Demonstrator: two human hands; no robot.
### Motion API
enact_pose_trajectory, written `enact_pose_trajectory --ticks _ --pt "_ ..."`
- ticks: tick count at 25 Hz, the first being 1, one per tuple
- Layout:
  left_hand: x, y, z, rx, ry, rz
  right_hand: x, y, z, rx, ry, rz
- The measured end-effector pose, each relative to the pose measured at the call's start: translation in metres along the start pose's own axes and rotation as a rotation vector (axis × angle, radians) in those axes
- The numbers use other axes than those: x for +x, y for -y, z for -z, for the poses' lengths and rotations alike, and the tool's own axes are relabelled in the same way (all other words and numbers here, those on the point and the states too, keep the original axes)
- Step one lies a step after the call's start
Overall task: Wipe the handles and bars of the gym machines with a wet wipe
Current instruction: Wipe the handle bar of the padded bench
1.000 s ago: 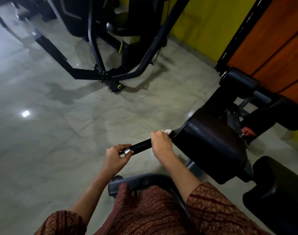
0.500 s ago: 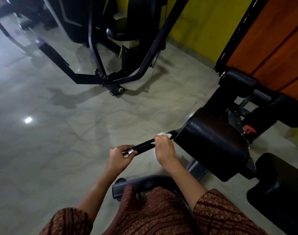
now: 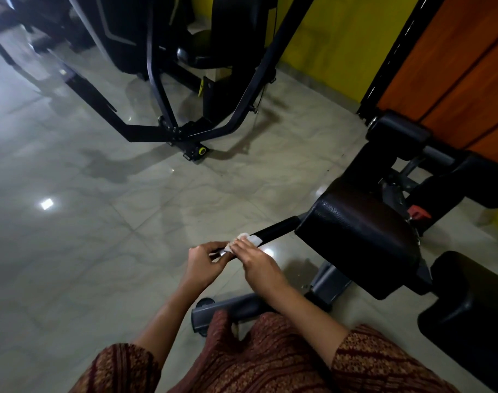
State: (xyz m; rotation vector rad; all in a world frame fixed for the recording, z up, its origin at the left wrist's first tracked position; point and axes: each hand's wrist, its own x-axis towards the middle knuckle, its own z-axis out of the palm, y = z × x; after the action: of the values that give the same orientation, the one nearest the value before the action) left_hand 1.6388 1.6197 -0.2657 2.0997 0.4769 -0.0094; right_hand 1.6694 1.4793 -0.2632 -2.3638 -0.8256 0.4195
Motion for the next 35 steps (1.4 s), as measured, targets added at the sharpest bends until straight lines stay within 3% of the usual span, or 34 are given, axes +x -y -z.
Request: enact_pose_trajectory --ticks 2,5,7,10,12,14,16,18,21,24,27,30,33,35 --pt "0.0 -0.001 0.001 0.019 -0.011 0.012 0.006 -0.02 0.011 -0.09 -0.059 0.029" --pt "-0.002 -0.001 0.001 0.049 -0.033 0.012 0.011 -0.05 0.025 -0.105 -0.098 -0.229" --pt "-0.003 -0.002 0.001 0.049 -0.03 0.007 0.012 -0.035 0.017 -0.025 -0.159 -0.298" --pt "-0.002 -0.002 0.002 0.025 0.005 -0.008 0.001 0.005 -0.007 0.033 -0.052 -0.097" --pt "-0.001 -0.001 0.002 0.007 0.012 0.001 -0.003 -0.005 0.0 0.023 0.001 0.057" --pt "-0.001 0.0 0.002 0.022 -0.005 0.02 0.002 -0.038 0.02 -0.016 0.005 0.009" --pt "-0.002 0.001 0.001 0.036 -0.015 0.026 0.006 -0.065 0.031 -0.027 -0.066 -0.18" --pt "-0.002 0.0 0.001 0.034 -0.028 0.029 0.011 -0.052 0.025 -0.029 -0.14 -0.267" --pt "-0.002 0.0 0.001 0.012 -0.017 0.025 0.006 -0.012 -0.004 0.008 -0.087 -0.133" --pt "-0.002 -0.002 0.002 0.02 -0.003 0.025 -0.001 -0.022 0.005 -0.009 -0.042 0.028" --pt "-0.002 -0.004 0.002 0.054 -0.013 0.026 0.007 -0.054 0.02 -0.055 -0.097 -0.135" --pt "-0.001 -0.005 0.004 0.09 0.028 -0.02 0.008 -0.032 0.008 0.037 -0.204 -0.268" --pt "0.003 -0.002 0.011 0.121 0.127 -0.094 -0.012 -0.003 -0.018 0.124 -0.194 -0.129" --pt "0.008 -0.002 0.017 0.13 0.228 -0.142 -0.022 -0.001 -0.026 0.169 -0.259 -0.161"
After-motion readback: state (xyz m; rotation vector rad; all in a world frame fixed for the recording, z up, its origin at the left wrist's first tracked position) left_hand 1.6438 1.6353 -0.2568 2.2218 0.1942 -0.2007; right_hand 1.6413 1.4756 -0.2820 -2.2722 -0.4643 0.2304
